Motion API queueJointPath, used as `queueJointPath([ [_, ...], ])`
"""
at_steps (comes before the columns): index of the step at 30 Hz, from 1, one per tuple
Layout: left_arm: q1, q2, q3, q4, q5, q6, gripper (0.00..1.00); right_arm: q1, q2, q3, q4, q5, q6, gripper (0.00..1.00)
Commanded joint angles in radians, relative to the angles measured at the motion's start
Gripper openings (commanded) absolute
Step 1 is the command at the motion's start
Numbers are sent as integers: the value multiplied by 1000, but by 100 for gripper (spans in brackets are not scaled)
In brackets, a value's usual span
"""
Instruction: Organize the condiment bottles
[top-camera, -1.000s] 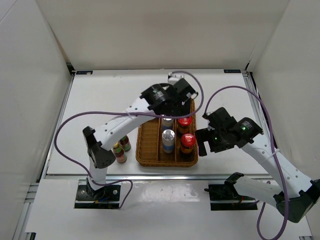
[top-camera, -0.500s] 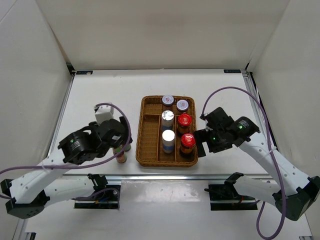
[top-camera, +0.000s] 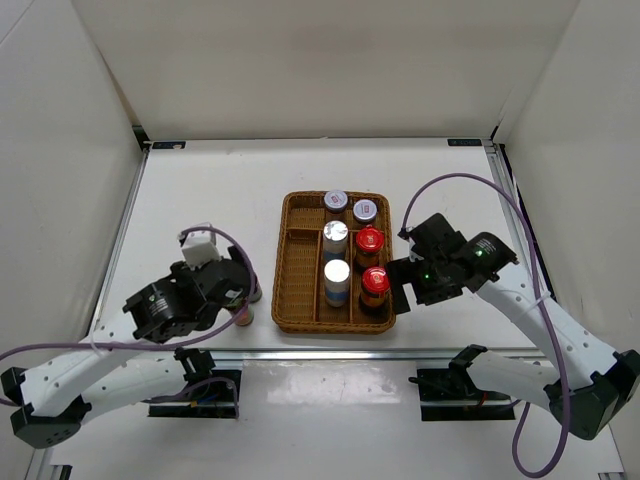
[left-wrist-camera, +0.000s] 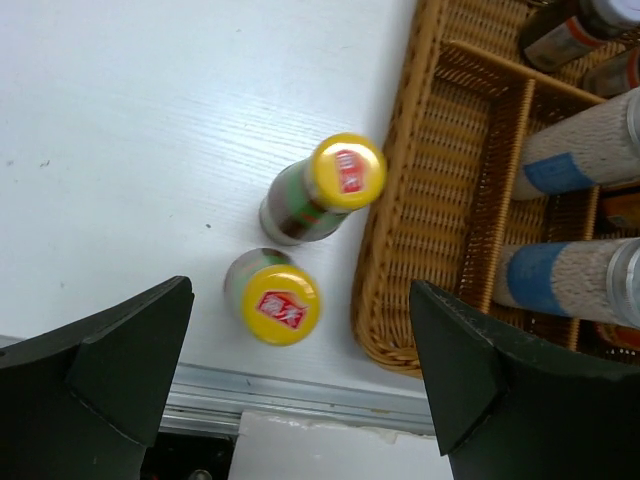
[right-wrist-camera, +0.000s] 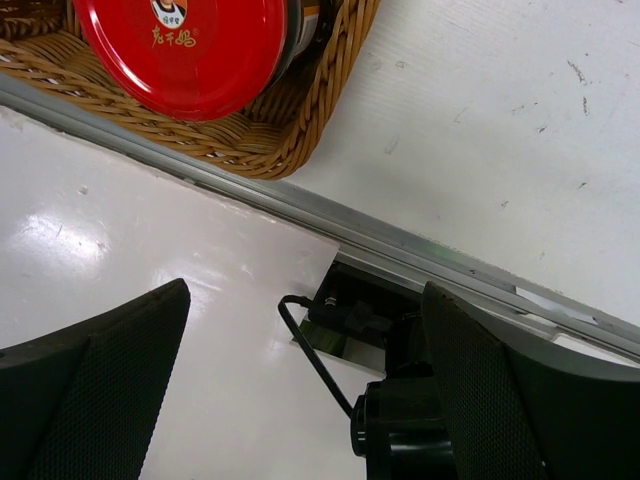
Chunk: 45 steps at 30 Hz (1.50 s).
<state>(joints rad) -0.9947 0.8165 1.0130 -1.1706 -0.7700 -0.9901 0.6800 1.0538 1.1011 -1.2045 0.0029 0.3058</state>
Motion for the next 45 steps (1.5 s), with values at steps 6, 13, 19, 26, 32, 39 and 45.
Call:
queueJointPath([
  [6, 4, -163, -162, 74, -98, -91, 100, -2, 17, 2, 6, -26, -20, 100],
  [13, 4, -106, -206, 101, -107, -70, 98, -2, 26, 2, 6, -35, -20, 100],
  [19, 4, -97, -228, 132, -98, -93, 94, -2, 35, 2, 6, -35, -30, 100],
  [26, 4, -77, -237, 132, -98, -111, 82, -2, 35, 2, 6, -35, -30, 100],
  [32, 4, -77, -237, 132, -78, -111, 61, -2, 35, 2, 6, -35, -30, 100],
  [39, 4, -99, -189, 43, -45, -101, 21, -2, 45, 2, 6, -35, -30, 100],
  [45, 4, -88, -59, 19, -26, 0, 11, -2, 54, -7, 16, -35, -30, 100],
])
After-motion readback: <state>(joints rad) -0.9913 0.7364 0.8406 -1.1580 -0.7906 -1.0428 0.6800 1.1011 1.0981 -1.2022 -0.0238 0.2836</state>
